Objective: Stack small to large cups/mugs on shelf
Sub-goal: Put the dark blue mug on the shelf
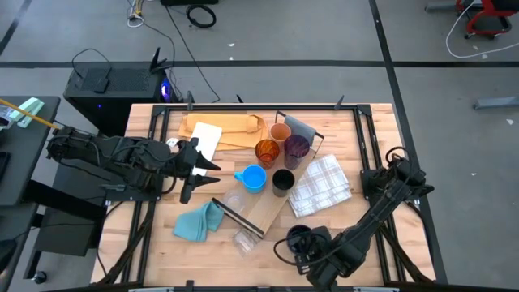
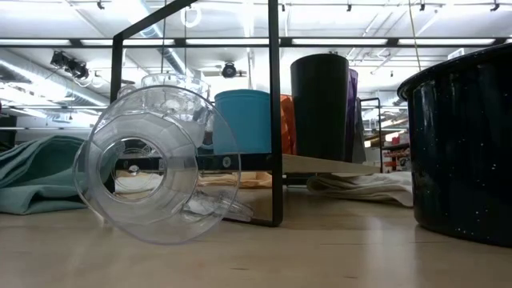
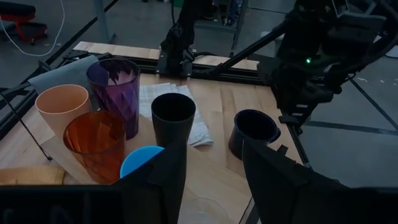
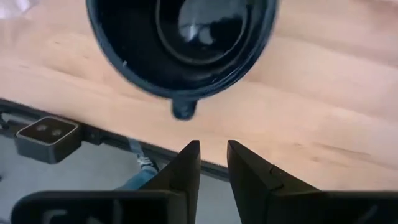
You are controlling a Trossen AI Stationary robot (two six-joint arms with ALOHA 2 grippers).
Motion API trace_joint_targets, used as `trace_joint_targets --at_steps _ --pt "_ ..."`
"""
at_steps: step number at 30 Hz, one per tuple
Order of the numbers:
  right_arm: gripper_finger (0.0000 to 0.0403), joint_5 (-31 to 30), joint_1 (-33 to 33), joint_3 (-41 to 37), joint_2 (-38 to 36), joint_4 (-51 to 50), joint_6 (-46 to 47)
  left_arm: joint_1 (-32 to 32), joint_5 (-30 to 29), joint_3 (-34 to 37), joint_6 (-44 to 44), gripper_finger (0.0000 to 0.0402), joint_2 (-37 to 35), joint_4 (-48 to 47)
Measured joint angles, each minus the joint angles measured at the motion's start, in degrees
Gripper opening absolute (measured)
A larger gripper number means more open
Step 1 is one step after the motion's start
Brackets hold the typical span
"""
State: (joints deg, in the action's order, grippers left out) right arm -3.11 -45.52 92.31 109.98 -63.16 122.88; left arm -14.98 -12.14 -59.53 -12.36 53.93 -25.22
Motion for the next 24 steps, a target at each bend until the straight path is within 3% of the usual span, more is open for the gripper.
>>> trace_joint_targets --at_steps 12,24 --pt "0.0094 -1.3 1.3 0.0 5.2 8.5 -4.6 0.0 0.0 0.0 0.0 0.0165 0.0 0.0" --pt "0.0130 -1.4 2.3 0.0 5.5 7.6 -4.5 0.0 2.4 0.0 -1.6 0.0165 0.0 -0.4"
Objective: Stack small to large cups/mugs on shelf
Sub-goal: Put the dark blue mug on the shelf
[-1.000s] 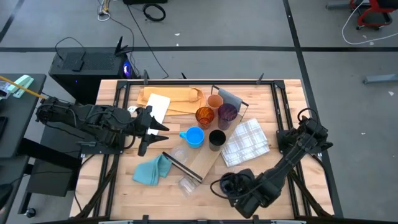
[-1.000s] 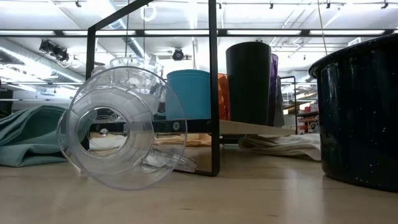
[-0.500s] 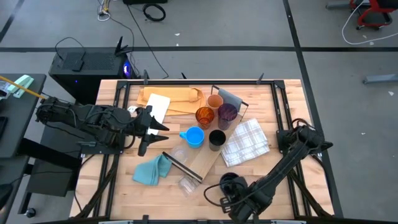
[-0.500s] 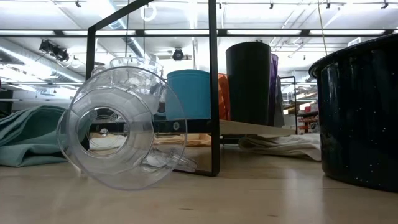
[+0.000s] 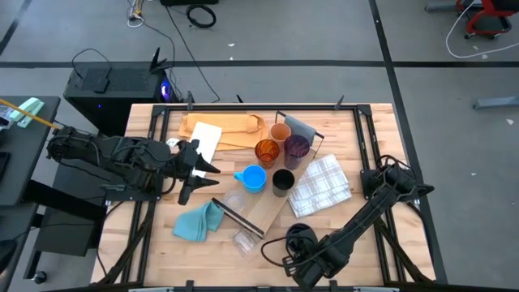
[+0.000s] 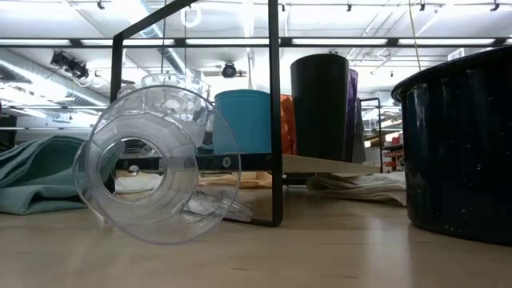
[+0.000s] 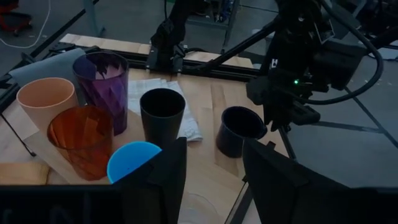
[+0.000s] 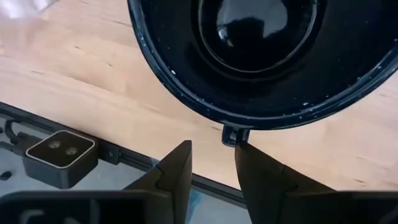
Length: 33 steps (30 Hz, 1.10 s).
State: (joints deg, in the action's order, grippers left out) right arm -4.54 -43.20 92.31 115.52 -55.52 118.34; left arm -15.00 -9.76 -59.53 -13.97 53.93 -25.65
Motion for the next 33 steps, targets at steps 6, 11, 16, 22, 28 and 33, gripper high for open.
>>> trace_joint_targets --at_steps 6,11,16,22,28,33 --pt "0.0130 0.3 0.0 0.0 0.0 -0.6 -1.1 -0.4 0.0 0.0 -0.1 0.0165 0.0 0.1" --pt "0.0133 2.1 0.0 0.0 0.0 -0.8 -1.9 -0.4 0.0 0.0 0.1 0.0165 0.0 0.1" --pt "0.0133 3.5 0.0 0.0 0.0 -2.4 -2.6 -0.3 0.0 0.0 0.3 0.0165 0.0 0.1" --pt "0.0132 3.5 0.6 0.0 -0.3 -3.1 -6.1 -0.3 0.0 0.0 0.2 0.0165 0.0 0.1" --pt "0.0132 3.6 1.6 0.0 -2.0 -3.4 -11.5 -0.3 0.0 0.0 0.2 0.0165 0.0 0.1" --pt "0.0132 4.2 1.4 0.0 -2.3 -4.1 -15.0 -0.3 0.0 0.0 0.0 0.0165 0.0 0.1"
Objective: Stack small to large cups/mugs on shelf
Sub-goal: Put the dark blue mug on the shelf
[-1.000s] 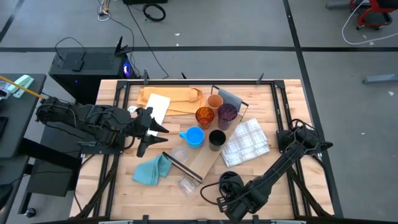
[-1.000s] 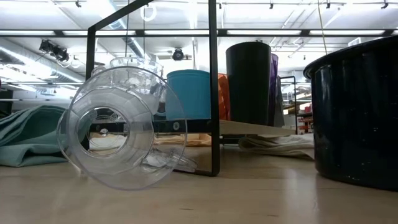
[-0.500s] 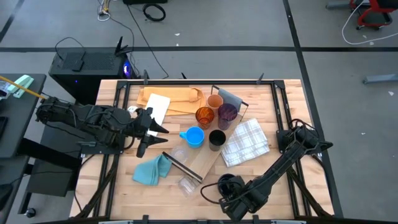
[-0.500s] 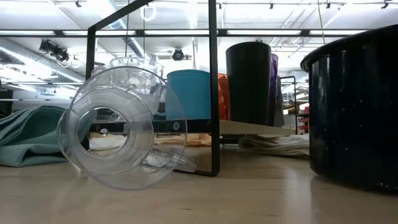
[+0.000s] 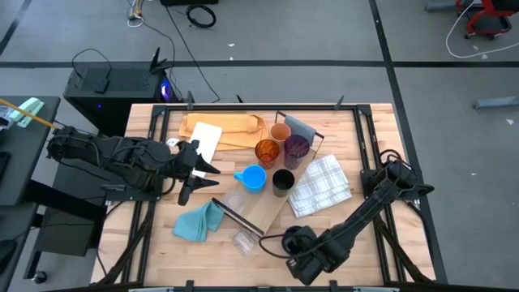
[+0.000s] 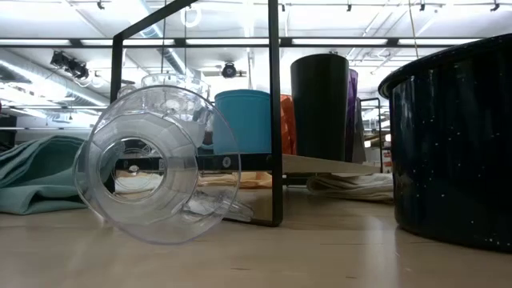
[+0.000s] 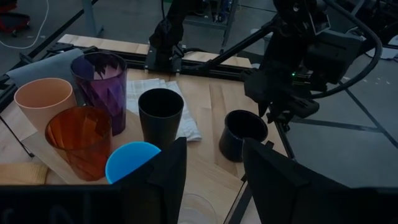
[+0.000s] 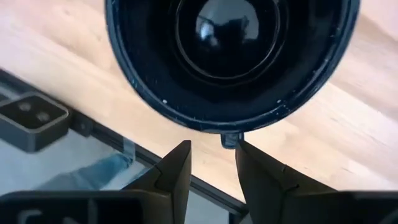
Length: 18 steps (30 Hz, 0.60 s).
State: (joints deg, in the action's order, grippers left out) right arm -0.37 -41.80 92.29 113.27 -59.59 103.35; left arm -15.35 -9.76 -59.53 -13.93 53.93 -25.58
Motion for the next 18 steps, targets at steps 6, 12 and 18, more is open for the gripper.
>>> trace_joint_targets --at_steps 6,12,18 --pt "0.0139 0.8 0.1 0.0 0.0 -0.2 -7.5 0.0 0.0 0.0 0.1 0.0165 0.0 0.0" --pt "0.0150 1.5 1.1 -0.3 0.0 -0.2 -12.4 0.0 0.0 0.0 0.2 0.0165 0.0 0.0" --pt "0.0149 3.9 2.3 -2.8 -0.1 0.7 -13.5 0.0 0.0 0.0 0.2 0.0165 0.0 0.0"
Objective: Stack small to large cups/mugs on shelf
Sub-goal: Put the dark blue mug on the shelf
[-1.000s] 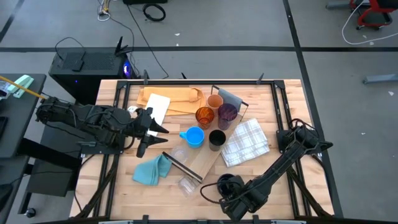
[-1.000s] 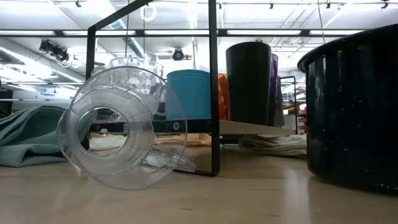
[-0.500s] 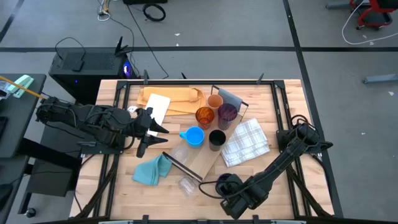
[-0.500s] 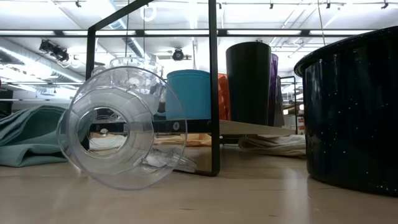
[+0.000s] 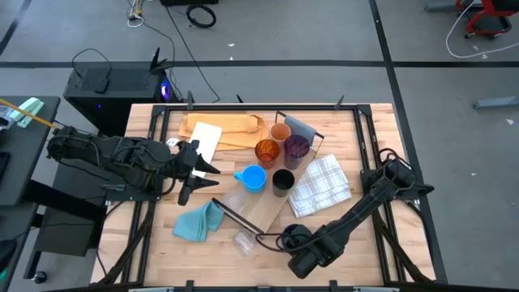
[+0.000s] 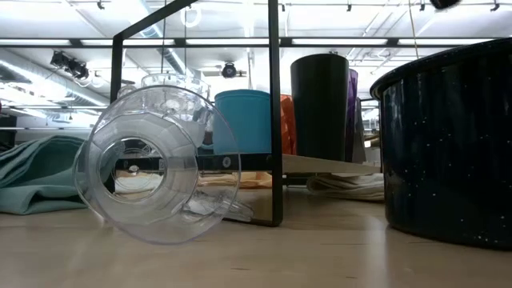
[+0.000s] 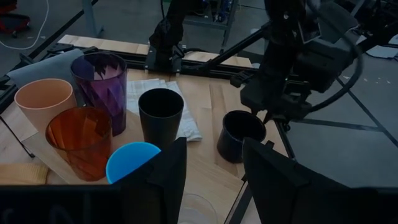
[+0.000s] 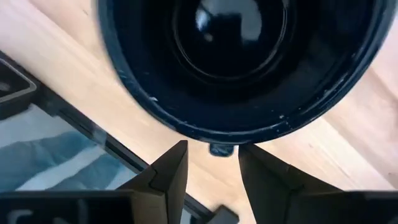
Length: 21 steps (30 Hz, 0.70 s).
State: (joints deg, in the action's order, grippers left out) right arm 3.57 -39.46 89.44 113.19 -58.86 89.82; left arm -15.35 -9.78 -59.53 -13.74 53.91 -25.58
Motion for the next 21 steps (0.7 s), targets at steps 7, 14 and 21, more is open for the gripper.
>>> trace_joint_targets --at_steps 7,14,21 --pt "0.0147 1.4 0.7 -0.8 0.0 0.5 0.0 0.0 0.0 0.0 0.0 0.0165 0.0 0.0" --pt "0.0146 1.2 1.6 -0.8 0.0 1.0 -1.1 0.0 0.0 0.0 0.9 0.0165 0.0 0.0" --pt "0.0146 1.4 2.7 -0.8 0.0 1.4 -0.7 0.0 0.0 0.0 1.0 0.0165 0.0 0.0"
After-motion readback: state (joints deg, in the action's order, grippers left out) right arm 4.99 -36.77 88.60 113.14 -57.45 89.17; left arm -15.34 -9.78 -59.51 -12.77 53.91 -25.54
